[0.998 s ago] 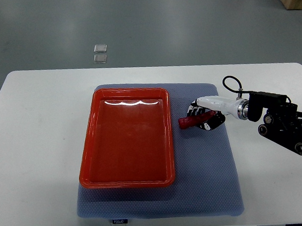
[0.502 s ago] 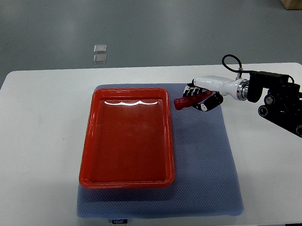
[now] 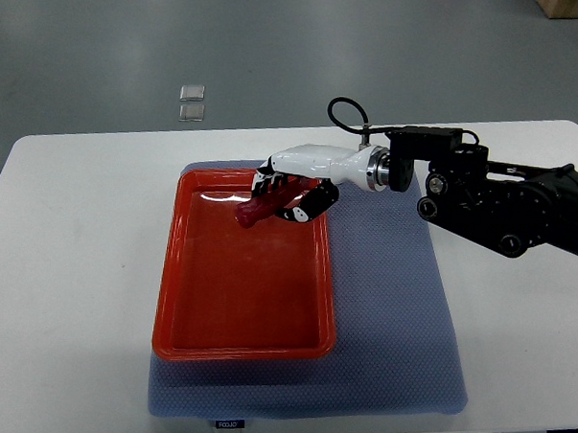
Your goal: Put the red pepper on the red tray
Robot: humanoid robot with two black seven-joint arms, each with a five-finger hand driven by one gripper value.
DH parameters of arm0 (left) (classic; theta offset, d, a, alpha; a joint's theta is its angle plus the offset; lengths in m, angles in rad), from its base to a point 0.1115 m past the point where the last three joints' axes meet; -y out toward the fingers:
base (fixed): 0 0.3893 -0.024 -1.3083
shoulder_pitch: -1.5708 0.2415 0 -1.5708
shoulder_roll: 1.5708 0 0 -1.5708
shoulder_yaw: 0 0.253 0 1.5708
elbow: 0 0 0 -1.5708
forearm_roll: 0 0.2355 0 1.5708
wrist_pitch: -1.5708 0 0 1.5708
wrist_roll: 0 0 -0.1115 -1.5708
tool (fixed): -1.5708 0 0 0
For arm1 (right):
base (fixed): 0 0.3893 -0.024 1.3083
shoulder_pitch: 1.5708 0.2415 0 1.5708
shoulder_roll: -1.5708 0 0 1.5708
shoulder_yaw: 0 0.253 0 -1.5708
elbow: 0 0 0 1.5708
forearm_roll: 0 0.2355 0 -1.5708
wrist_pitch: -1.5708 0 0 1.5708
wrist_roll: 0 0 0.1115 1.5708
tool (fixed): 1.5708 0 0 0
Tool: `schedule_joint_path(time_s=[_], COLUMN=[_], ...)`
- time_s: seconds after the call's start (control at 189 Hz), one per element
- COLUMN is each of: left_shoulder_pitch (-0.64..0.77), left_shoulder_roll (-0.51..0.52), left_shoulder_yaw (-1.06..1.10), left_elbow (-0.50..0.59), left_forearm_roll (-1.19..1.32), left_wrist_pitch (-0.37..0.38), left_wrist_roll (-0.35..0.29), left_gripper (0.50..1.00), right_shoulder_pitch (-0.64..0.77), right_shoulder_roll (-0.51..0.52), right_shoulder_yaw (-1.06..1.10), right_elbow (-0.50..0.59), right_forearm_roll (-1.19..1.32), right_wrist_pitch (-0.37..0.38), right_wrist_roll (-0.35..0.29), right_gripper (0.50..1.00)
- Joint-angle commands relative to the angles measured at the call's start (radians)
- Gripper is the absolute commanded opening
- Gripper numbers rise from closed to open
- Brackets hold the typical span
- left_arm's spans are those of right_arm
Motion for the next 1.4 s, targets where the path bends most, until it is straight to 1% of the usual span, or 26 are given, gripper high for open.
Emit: schedule_joint_path(time_s=[0.0, 0.106, 0.232, 0.349, 0.412, 0.433, 0.438, 0.486, 0.502, 0.56, 0.565, 0.57, 0.576, 0.586, 0.592, 0.597, 0.602, 0.613, 0.644, 0.687, 0.803, 0.956, 1.083, 1.204, 1.283, 1.394], left_shoulder_pitch=[0.000, 0.000, 0.000, 0.000, 0.000, 0.000, 0.000, 0.000, 0.000, 0.000, 0.000, 0.000, 0.000, 0.000, 0.000, 0.000, 0.000, 0.000, 0.000, 0.000, 0.000, 0.000, 0.000, 0.000, 0.000, 0.000], left_shoulder_roll=[0.000, 0.000, 0.000, 0.000, 0.000, 0.000, 0.000, 0.000, 0.000, 0.000, 0.000, 0.000, 0.000, 0.000, 0.000, 0.000, 0.000, 0.000, 0.000, 0.000, 0.000, 0.000, 0.000, 0.000, 0.000, 0.000], left_shoulder_yaw=[0.000, 0.000, 0.000, 0.000, 0.000, 0.000, 0.000, 0.000, 0.000, 0.000, 0.000, 0.000, 0.000, 0.000, 0.000, 0.000, 0.000, 0.000, 0.000, 0.000, 0.000, 0.000, 0.000, 0.000, 0.000, 0.000], left_elbow=[0.000, 0.000, 0.000, 0.000, 0.000, 0.000, 0.000, 0.000, 0.000, 0.000, 0.000, 0.000, 0.000, 0.000, 0.000, 0.000, 0.000, 0.000, 0.000, 0.000, 0.000, 0.000, 0.000, 0.000, 0.000, 0.000], left_forearm_roll=[0.000, 0.000, 0.000, 0.000, 0.000, 0.000, 0.000, 0.000, 0.000, 0.000, 0.000, 0.000, 0.000, 0.000, 0.000, 0.000, 0.000, 0.000, 0.000, 0.000, 0.000, 0.000, 0.000, 0.000, 0.000, 0.000], left_wrist_pitch=[0.000, 0.000, 0.000, 0.000, 0.000, 0.000, 0.000, 0.000, 0.000, 0.000, 0.000, 0.000, 0.000, 0.000, 0.000, 0.000, 0.000, 0.000, 0.000, 0.000, 0.000, 0.000, 0.000, 0.000, 0.000, 0.000], left_wrist_roll=[0.000, 0.000, 0.000, 0.000, 0.000, 0.000, 0.000, 0.000, 0.000, 0.000, 0.000, 0.000, 0.000, 0.000, 0.000, 0.000, 0.000, 0.000, 0.000, 0.000, 0.000, 0.000, 0.000, 0.000, 0.000, 0.000], left_gripper=[1.000, 1.000, 1.000, 1.000, 1.000, 1.000, 1.000, 1.000, 1.000, 1.000, 1.000, 1.000, 1.000, 1.000, 1.000, 1.000, 1.000, 1.000, 1.000, 1.000, 1.000, 1.000, 1.000, 1.000, 1.000, 1.000], right_shoulder_pitch=[0.000, -0.005, -0.017, -0.028, -0.028, -0.028, -0.028, -0.030, -0.031, -0.031, -0.031, -0.031, -0.031, -0.031, -0.033, -0.033, -0.033, -0.036, -0.039, -0.045, -0.051, -0.050, -0.060, -0.093, -0.129, -0.181], right_shoulder_roll=[0.051, 0.088, 0.095, 0.100, 0.124, 0.132, 0.135, 0.141, 0.141, 0.141, 0.141, 0.141, 0.141, 0.141, 0.141, 0.141, 0.140, 0.140, 0.137, 0.134, 0.126, 0.083, 0.043, 0.013, 0.009, 0.011], right_shoulder_yaw=[-0.042, -0.103, -0.130, -0.130, -0.131, -0.131, -0.131, -0.131, -0.131, -0.130, -0.130, -0.130, -0.130, -0.130, -0.130, -0.130, -0.128, -0.128, -0.128, -0.128, -0.123, -0.080, 0.047, 0.154, 0.220, 0.280], right_elbow=[-0.014, -0.039, -0.059, -0.084, -0.097, -0.102, -0.105, -0.113, -0.114, -0.116, -0.116, -0.116, -0.117, -0.117, -0.116, -0.116, -0.116, -0.116, -0.117, -0.117, -0.117, -0.117, -0.120, -0.142, -0.169, -0.206], right_forearm_roll=[-0.023, -0.028, -0.031, -0.029, -0.029, -0.029, -0.029, -0.029, -0.029, -0.026, -0.026, -0.026, -0.026, -0.026, -0.025, -0.025, -0.023, -0.023, -0.022, -0.018, -0.012, 0.037, 0.181, 0.327, 0.445, 0.593], right_wrist_pitch=[-0.001, -0.009, -0.035, -0.047, -0.049, -0.049, -0.049, -0.049, -0.049, -0.050, -0.050, -0.050, -0.050, -0.050, -0.052, -0.052, -0.055, -0.056, -0.070, -0.090, -0.132, -0.148, -0.115, -0.035, 0.003, 0.013], right_wrist_roll=[-0.005, -0.007, -0.010, -0.022, -0.022, -0.022, -0.022, -0.022, -0.022, -0.022, -0.022, -0.022, -0.022, -0.022, -0.022, -0.022, -0.022, -0.022, -0.022, -0.022, -0.021, -0.015, -0.022, -0.028, -0.059, -0.091], right_gripper=[0.598, 0.603, 0.607, 0.627, 0.646, 0.660, 0.674, 0.721, 0.748, 0.809, 0.821, 0.821, 0.835, 0.836, 0.852, 0.852, 0.866, 0.876, 0.897, 0.911, 0.913, 0.913, 0.911, 0.911, 0.911, 0.911])
